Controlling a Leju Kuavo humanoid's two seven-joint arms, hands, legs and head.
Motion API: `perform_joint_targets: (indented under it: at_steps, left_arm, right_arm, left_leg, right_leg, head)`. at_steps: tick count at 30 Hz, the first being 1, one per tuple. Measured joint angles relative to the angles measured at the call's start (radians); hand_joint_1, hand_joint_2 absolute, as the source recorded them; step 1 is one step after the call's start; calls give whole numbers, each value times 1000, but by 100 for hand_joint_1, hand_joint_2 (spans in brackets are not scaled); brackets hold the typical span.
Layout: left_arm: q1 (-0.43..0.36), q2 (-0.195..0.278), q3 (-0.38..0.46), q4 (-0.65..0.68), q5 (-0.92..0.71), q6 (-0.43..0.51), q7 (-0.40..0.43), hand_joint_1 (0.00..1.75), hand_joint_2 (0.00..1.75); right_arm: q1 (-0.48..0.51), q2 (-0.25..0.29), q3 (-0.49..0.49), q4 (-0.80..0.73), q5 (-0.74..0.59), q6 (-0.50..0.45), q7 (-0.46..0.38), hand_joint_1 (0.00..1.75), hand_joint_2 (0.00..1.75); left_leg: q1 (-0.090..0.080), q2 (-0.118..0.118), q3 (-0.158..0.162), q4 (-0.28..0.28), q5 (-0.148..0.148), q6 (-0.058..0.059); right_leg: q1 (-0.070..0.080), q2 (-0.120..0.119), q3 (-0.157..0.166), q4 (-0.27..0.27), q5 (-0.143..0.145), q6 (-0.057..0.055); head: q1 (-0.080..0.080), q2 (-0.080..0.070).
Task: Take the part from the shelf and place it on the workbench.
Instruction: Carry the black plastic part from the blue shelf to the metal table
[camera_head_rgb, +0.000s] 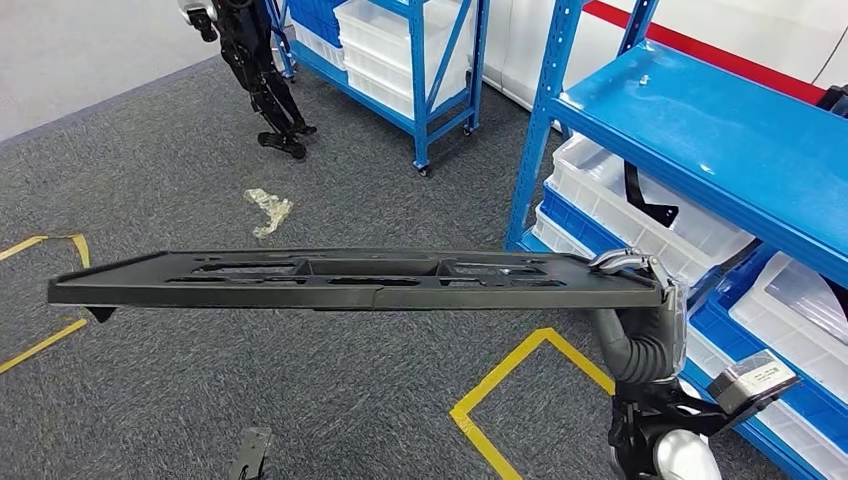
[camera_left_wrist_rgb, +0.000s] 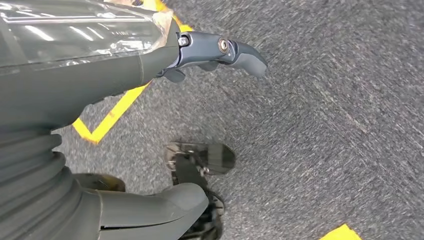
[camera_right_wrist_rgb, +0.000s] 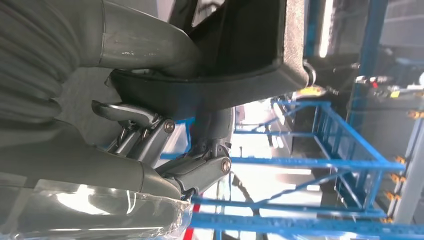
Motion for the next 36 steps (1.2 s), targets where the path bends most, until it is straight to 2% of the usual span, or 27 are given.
perform_joint_targets:
  at_steps: [2, 3, 4, 6, 8, 9, 11, 12, 13, 15, 17, 18, 19, 20, 21, 22, 24, 25, 26, 27, 29, 31, 32, 33, 34, 35, 36]
  left_arm:
    - [0, 0, 0, -4, 0, -5, 16, 0, 175]
    - [1, 0, 0, -5, -2, -12, 28, 0, 175]
    - [0, 2, 0, -6, -5, -23, 40, 0, 175]
    - [-9, 10, 0, -6, -24, -53, 60, 0, 175]
    - [-27, 24, 0, -6, -59, -83, 71, 0, 175]
    - [-37, 33, -1, -6, -79, -98, 76, 0, 175]
    - [-61, 64, -1, -4, -125, -138, 90, 0, 175]
    - [-76, 84, 0, -2, -152, -165, 98, 0, 175]
    - [-95, 107, 2, 2, -182, -195, 105, 0, 175]
    - [-98, 144, 17, -11, -256, -235, 122, 0, 175]
    - [22, 165, 40, -139, -350, -214, 166, 0, 175]
    - [118, 171, 49, -234, -384, -188, 184, 0, 175]
    - [209, 174, 53, -307, -399, -176, 180, 0, 175]
    - [268, 175, 55, -326, -395, -185, 137, 0, 175]
    - [290, 176, 58, -293, -383, -208, 57, 0, 175]
    - [281, 178, 64, -218, -371, -238, -50, 0, 175]
    - [233, 189, 80, -57, -362, -277, -249, 0, 175]
    - [213, 195, 87, 7, -360, -286, -305, 0, 175]
    - [201, 200, 92, 57, -359, -291, -327, 0, 175]
    - [192, 203, 96, 102, -359, -294, -334, 0, 175]
    - [177, 206, 100, 171, -359, -298, -330, 0, 175]
    - [160, 204, 100, 219, -359, -300, -330, 0, 175]
    - [152, 202, 100, 237, -359, -300, -330, 0, 175]
    - [145, 200, 100, 252, -359, -300, -329, 0, 175]
    - [141, 198, 100, 264, -360, -300, -326, 0, 175]
    - [137, 196, 100, 275, -361, -298, -319, 0, 175]
    - [132, 195, 100, 285, -364, -297, -309, 0, 175]
  right_arm:
    - [-5, 7, 1, 0, 8, 2, 17, 175, 175]
    - [-11, 12, 3, 1, 14, 7, 27, 175, 175]
    - [-19, 16, 5, 1, 18, 12, 36, 175, 175]
    - [-37, 26, 10, 4, 23, 27, 52, 175, 175]
    - [-52, 35, 15, 5, 28, 40, 60, 175, 175]
    - [-58, 40, 17, 5, 30, 46, 64, 175, 175]
    - [-66, 51, 20, 5, 36, 53, 74, 175, 175]
    - [-69, 57, 21, 5, 41, 55, 79, 175, 175]
    - [-70, 61, 21, 4, 48, 55, 83, 175, 175]
    - [-60, 67, 16, -4, 78, 35, 80, 175, 175]
    - [-9, 70, -6, -31, 106, 2, 57, 175, 175]
    - [25, 71, -26, -50, 111, -2, 42, 175, 175]
    - [58, 71, -49, -66, 109, 6, 30, 175, 175]
    - [83, 72, -72, -78, 106, 23, 22, 175, 175]
    - [99, 73, -91, -87, 105, 43, 17, 175, 175]
    - [108, 75, -104, -92, 105, 59, 14, 175, 175]
    - [113, 82, -116, -97, 108, 79, 11, 175, 175]
    - [113, 86, -119, -98, 109, 83, 10, 175, 175]
    - [113, 90, -121, -100, 111, 85, 9, 175, 175]
    - [113, 93, -123, -101, 112, 86, 9, 175, 175]
    - [115, 97, -126, -104, 114, 87, 8, 175, 175]
    - [120, 101, -129, -107, 114, 87, 8, 175, 175]
    - [121, 102, -130, -108, 114, 87, 8, 175, 175]
    - [121, 104, -131, -108, 114, 87, 8, 175, 175]
    - [121, 105, -131, -108, 113, 88, 9, 175, 175]
    - [120, 106, -131, -108, 113, 88, 10, 175, 175]
    - [118, 107, -131, -108, 113, 89, 12, 175, 175]
  left_leg:
    - [4, 29, -58, 127, -53, -6]
    - [5, 34, -68, 153, -56, -8]
    - [6, 38, -57, 136, -41, -7]
    - [4, 67, 19, 7, 14, -2]
    - [-3, 100, 82, -104, 45, 8]
    - [-7, 106, 93, -125, 47, 13]
    - [-10, 84, 92, -130, 52, 23]
    - [-7, 73, 92, -135, 56, 29]
    - [-4, 62, 93, -139, 61, 35]
    - [3, 40, 94, -145, 68, 45]
    - [3, 21, 97, -146, 64, 48]
    - [1, 13, 101, -145, 60, 48]
    - [0, 6, 104, -145, 57, 47]
    - [1, -4, 106, -144, 55, 46]
    - [2, -19, 106, -144, 55, 45]
    - [2, -38, 103, -140, 54, 41]
    - [4, -77, 95, -136, 55, 28]
    - [4, -93, 92, -136, 56, 19]
    - [6, -106, 90, -140, 60, 11]
    - [7, -104, 89, -139, 61, 5]
    - [6, -51, 69, -96, 33, -3]
    - [7, 16, 10, 27, -37, -9]
    - [9, 29, -25, 96, -67, -12]
    - [11, 34, -47, 142, -82, -14]
    - [13, 36, -51, 152, -77, -15]
    - [14, 41, -32, 119, -54, -15]
    - [15, 51, 5, 54, -22, -14]
  right_leg:
    - [5, -27, -2, 0, 0, -4]
    - [7, -40, -3, 0, -1, -4]
    - [8, -52, -3, 1, -1, -4]
    - [10, -76, -1, 1, -1, -3]
    - [18, -95, -1, 1, -4, 1]
    - [22, -104, -1, 1, -4, 3]
    - [26, -122, 0, -2, -6, 11]
    - [26, -116, -1, 1, -9, 15]
    - [25, -95, -7, 17, -20, 17]
    - [21, -33, -50, 112, -70, 11]
    - [18, -5, -113, 255, -131, 6]
    - [17, -2, -131, 295, -143, 10]
    - [16, -1, -132, 296, -136, 17]
    - [15, 3, -113, 251, -111, 27]
    - [13, 18, -81, 179, -76, 36]
    - [10, 47, -50, 102, -46, 40]
    - [6, 85, -11, 12, -17, 31]
    - [6, 88, -5, 1, -17, 22]
    - [7, 74, -2, 2, -15, 14]
    - [6, 62, 2, 1, -12, 6]
    - [2, 38, 8, -3, -6, -7]
    - [6, 10, 9, -4, -7, -15]
    - [10, -5, 9, -4, -9, -17]
    - [13, -21, 9, -4, -10, -18]
    - [15, -35, 9, -4, -11, -19]
    - [16, -48, 10, -4, -12, -20]
    - [16, -59, 12, -4, -13, -19]
  head:
    - [-4, 0]
    - [-4, 0]
    - [-5, 0]
    - [-5, 0]
    - [-4, 0]
    - [-2, 0]
    - [1, 0]
    - [1, 0]
    - [3, 0]
    - [9, 0]
    - [14, 0]
    - [16, 0]
    - [16, 0]
    - [16, 0]
    - [18, 0]
    - [20, 0]
    - [22, 0]
    - [22, 0]
    - [21, 0]
    - [21, 0]
    - [13, 0]
    - [4, 0]
    - [3, 0]
    - [3, 0]
    - [2, 0]
    - [2, 0]
    - [2, 0]
